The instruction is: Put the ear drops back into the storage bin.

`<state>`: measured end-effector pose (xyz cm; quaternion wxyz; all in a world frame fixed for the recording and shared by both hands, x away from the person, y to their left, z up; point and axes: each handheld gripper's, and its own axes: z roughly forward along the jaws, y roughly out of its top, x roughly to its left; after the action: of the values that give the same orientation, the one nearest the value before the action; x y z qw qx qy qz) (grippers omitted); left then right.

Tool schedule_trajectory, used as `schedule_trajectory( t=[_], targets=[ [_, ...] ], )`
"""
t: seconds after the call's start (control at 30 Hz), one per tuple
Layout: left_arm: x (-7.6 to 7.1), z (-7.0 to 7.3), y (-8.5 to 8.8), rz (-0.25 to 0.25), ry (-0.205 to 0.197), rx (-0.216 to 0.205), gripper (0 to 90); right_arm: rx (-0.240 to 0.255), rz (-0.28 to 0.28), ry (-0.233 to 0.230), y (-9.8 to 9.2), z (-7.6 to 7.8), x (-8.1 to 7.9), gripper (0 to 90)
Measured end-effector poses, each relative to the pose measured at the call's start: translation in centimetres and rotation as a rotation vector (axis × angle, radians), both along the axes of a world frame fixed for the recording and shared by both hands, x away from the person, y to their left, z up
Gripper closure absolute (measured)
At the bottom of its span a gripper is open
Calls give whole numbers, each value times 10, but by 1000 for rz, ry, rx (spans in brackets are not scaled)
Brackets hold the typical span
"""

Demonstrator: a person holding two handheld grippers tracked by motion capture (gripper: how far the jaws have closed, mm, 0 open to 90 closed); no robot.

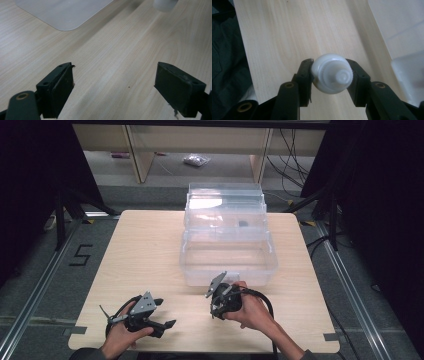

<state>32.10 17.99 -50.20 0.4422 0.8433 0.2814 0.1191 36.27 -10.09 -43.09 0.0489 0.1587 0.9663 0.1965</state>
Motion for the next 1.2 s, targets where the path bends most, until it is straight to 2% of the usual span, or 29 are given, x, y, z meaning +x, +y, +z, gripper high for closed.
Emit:
schedule_trajectory(
  t=[0.07, 0.13, 0.17, 0.27, 0.37, 0.4, 0.43, 0.47, 0.5, 0.57, 0.63, 0.7, 0.83, 0.9, 1.1, 1.13, 1.2],
  targets=[
    [0, 0, 0, -1, -6, 6, 149, -13, -12, 11, -7, 8, 3, 602],
    [1, 0, 1, -5, -9, 17, 149, -9, -25, -1, -12, 13, 6, 602],
    [1, 0, 1, -5, -9, 17, 149, -11, -18, -7, -15, 15, 8, 602],
    [0, -1, 0, 4, -5, -4, 149, -7, -54, -2, -23, 24, 11, 602],
    [0, -1, -1, 4, -5, -3, 149, -6, -53, -5, -28, 29, 15, 602],
    [0, -1, -1, 3, -5, -1, 149, -15, -76, -2, -32, 34, 17, 602],
    [0, -1, -1, 3, -5, -1, 149, -15, -76, -2, -32, 34, 17, 602],
    [1, 0, 0, -3, -9, 14, 149, -16, -78, -5, -34, 36, 18, 602],
    [0, 0, 0, -1, -6, 7, 149, -12, -80, -11, -39, 41, 23, 602],
    [1, 0, 0, 0, -15, 15, 149, -11, -91, -6, -40, 43, 23, 602],
    [1, 0, 1, -6, -6, 16, 149, -17, -124, -10, -45, 50, 26, 602],
    [1, 0, 0, 1, -16, 16, 149, -14, -116, -13, -47, 53, 28, 602],
    [0, 0, 0, 0, -16, 18, 149, -7, -132, -23, -56, 66, 35, 602],
    [0, 0, 0, 1, -15, 18, 149, -7, -160, -24, -60, 71, 37, 602],
    [0, -1, 0, 2, -13, 16, 149, -16, -185, -35, -69, 83, 47, 602],
    [0, -1, -1, 6, -6, 3, 149, -18, -190, -39, -72, 87, 51, 602],
    [0, -1, -1, 3, -8, 11, 149, -23, -203, -43, -74, 90, 55, 602]
  ],
)
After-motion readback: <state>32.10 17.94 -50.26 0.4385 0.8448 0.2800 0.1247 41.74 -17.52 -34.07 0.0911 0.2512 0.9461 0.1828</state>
